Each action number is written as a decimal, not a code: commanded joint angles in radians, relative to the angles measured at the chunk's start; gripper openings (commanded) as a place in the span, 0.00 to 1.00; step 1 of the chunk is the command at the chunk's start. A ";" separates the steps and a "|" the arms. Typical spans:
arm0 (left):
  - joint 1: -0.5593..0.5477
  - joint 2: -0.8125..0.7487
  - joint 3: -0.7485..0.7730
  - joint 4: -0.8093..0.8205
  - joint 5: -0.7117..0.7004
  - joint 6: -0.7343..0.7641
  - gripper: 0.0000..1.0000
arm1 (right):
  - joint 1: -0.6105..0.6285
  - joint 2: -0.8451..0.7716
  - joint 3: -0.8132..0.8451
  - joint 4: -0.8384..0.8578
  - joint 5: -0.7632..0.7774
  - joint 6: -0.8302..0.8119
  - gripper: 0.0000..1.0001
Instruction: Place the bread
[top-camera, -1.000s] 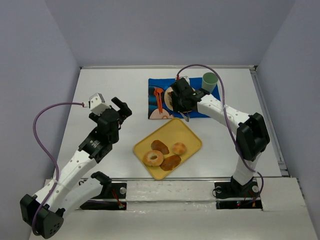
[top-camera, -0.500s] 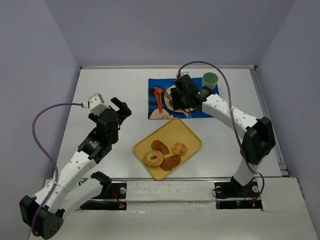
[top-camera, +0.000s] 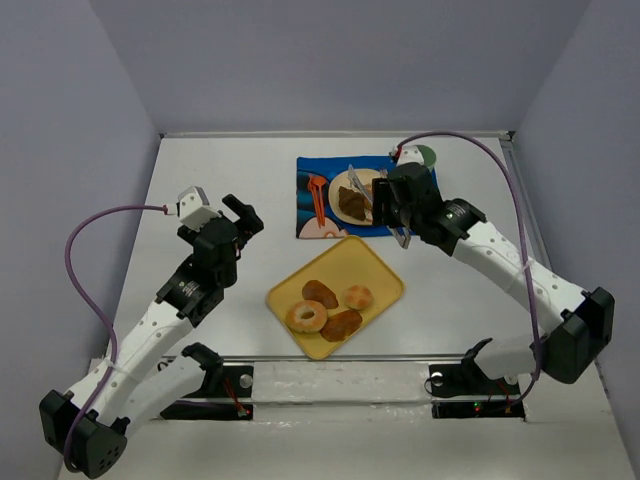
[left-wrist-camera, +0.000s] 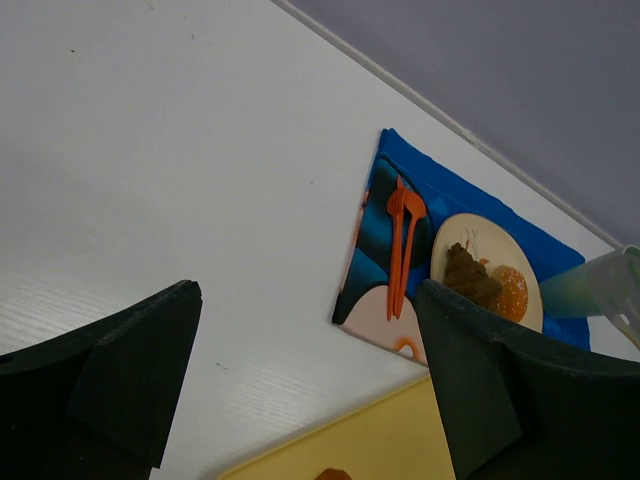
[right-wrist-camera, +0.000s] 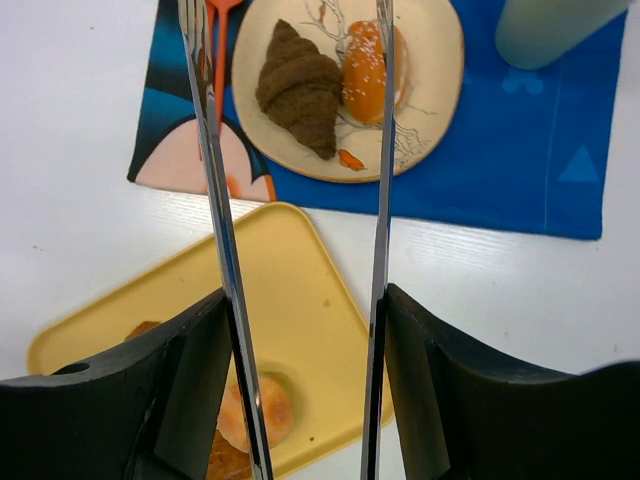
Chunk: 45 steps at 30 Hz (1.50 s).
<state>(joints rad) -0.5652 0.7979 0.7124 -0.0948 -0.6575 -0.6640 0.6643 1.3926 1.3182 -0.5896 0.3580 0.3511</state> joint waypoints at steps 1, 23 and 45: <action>0.005 0.000 -0.008 0.041 -0.013 -0.005 0.99 | -0.012 -0.115 -0.095 0.053 0.073 0.068 0.63; 0.007 0.014 -0.013 0.073 0.035 0.017 0.99 | -0.043 -0.376 -0.637 -0.254 0.052 0.646 0.73; 0.008 0.026 -0.005 0.061 -0.001 0.015 0.99 | -0.043 -0.558 -0.422 -0.271 0.367 0.555 1.00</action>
<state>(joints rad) -0.5610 0.8295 0.7002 -0.0708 -0.6147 -0.6617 0.6231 0.8669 0.8360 -0.9020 0.5327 0.9184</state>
